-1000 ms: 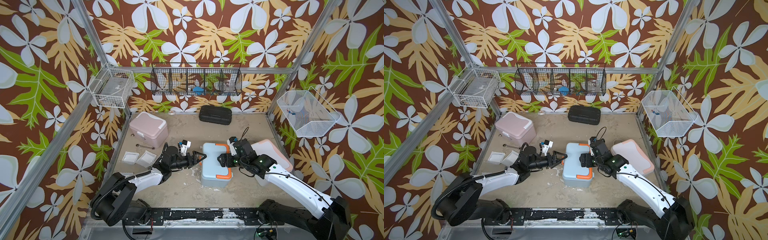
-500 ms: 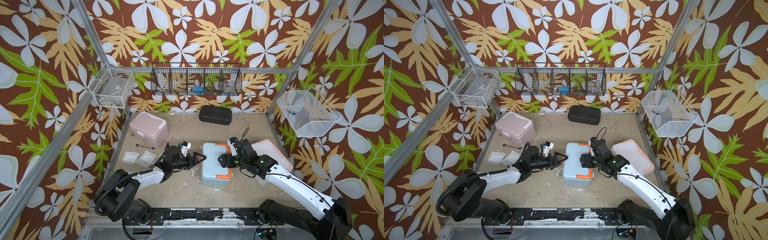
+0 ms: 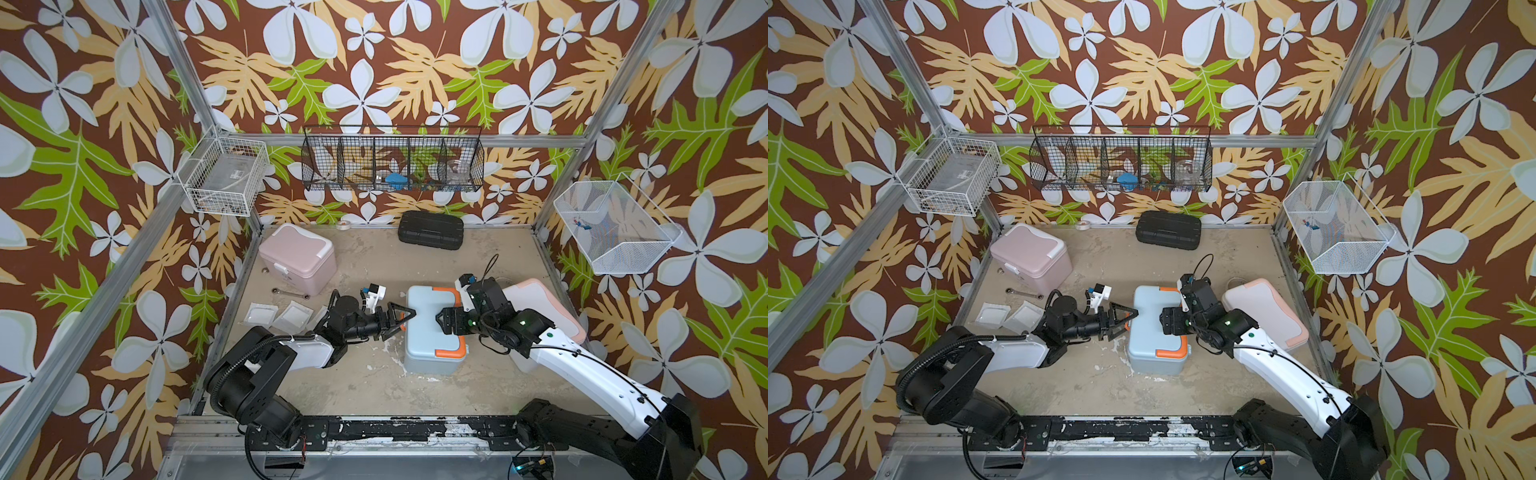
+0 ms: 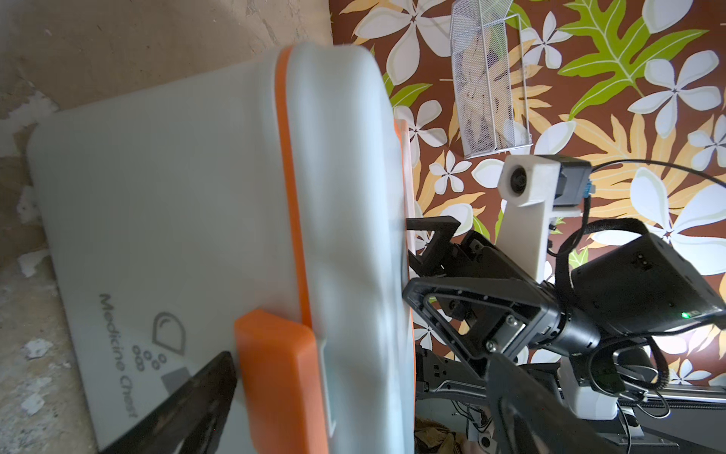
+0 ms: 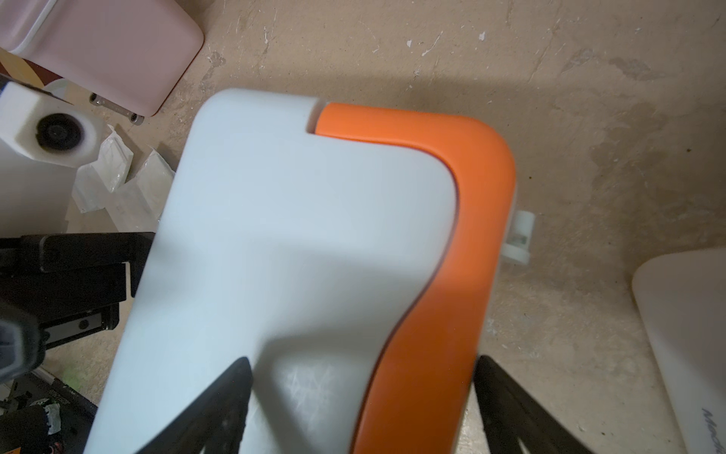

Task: Open first aid kits and take out gauze
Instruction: Fasten the fastener of the first aid kit.

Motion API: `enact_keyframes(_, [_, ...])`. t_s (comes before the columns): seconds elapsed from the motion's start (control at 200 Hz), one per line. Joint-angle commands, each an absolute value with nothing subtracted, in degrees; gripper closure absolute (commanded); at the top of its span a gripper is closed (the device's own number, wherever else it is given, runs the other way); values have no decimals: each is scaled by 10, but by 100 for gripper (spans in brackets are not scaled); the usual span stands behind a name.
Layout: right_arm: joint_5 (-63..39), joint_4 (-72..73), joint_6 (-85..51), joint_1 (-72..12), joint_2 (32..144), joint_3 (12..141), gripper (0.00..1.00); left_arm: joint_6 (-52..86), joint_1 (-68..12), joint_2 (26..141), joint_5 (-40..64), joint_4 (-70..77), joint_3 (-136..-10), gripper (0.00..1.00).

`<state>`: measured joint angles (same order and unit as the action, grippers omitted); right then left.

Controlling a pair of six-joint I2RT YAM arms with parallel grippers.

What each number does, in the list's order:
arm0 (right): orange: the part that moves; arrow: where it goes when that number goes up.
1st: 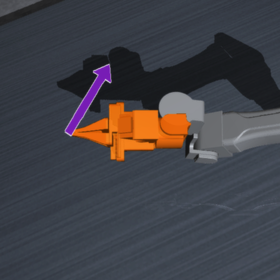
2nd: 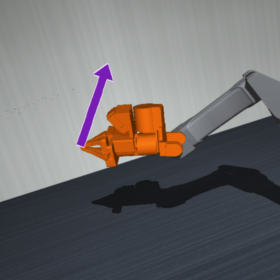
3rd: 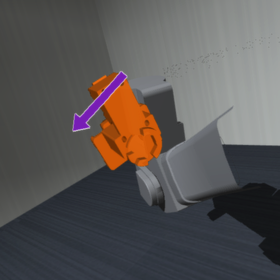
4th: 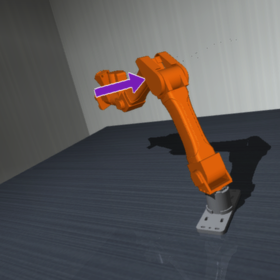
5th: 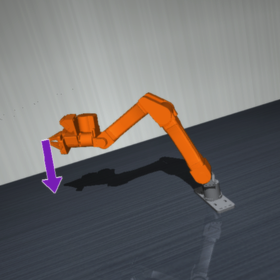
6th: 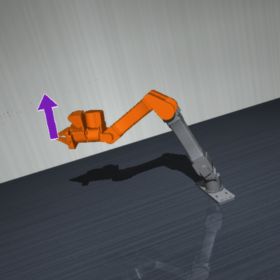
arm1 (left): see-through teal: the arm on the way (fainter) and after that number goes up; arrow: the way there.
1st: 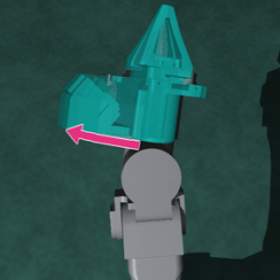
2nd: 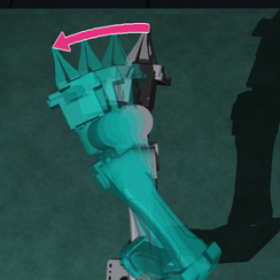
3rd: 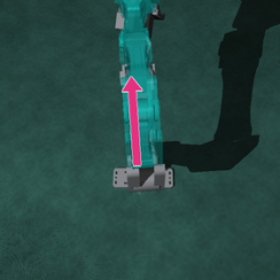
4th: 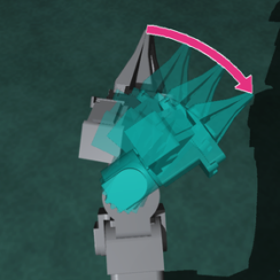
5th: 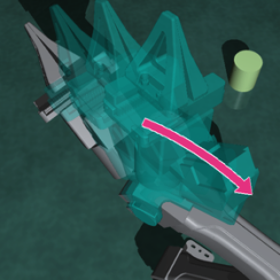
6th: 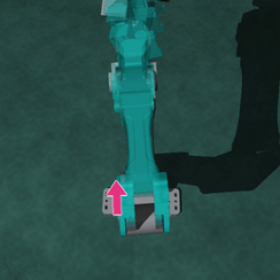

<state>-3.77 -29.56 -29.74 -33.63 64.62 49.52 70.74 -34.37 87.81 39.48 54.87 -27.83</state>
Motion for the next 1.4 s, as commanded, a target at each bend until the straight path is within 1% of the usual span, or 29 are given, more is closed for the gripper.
enact_keyframes(0.0, [-40,-326,-290,-338,650,491,13,725,-345,865,418,608,-278,0])
enact_keyframes(0.631, [-37,-328,-290,-338,650,489,13,703,-312,804,409,532,-258,0])
enact_keyframes(0.921, [-39,-327,-291,-338,650,488,13,687,-309,788,404,495,-256,0])
enact_keyframes(1.001, [-40,-327,-291,-338,650,489,13,662,-308,779,391,438,-265,0])
enact_keyframes(1.131, [-40,-328,-291,-338,649,490,13,590,-308,755,344,285,-298,0])
enact_keyframes(1.211, [-38,-330,-291,-338,649,490,13,541,-308,732,303,179,-333,1])
enact_keyframes(1.306, [-36,-332,-291,-337,647,491,13,506,-311,705,272,93,-371,3])
enact_keyframes(1.396, [-33,-335,-288,-338,648,495,13,469,-334,697,230,-3,-430,4])
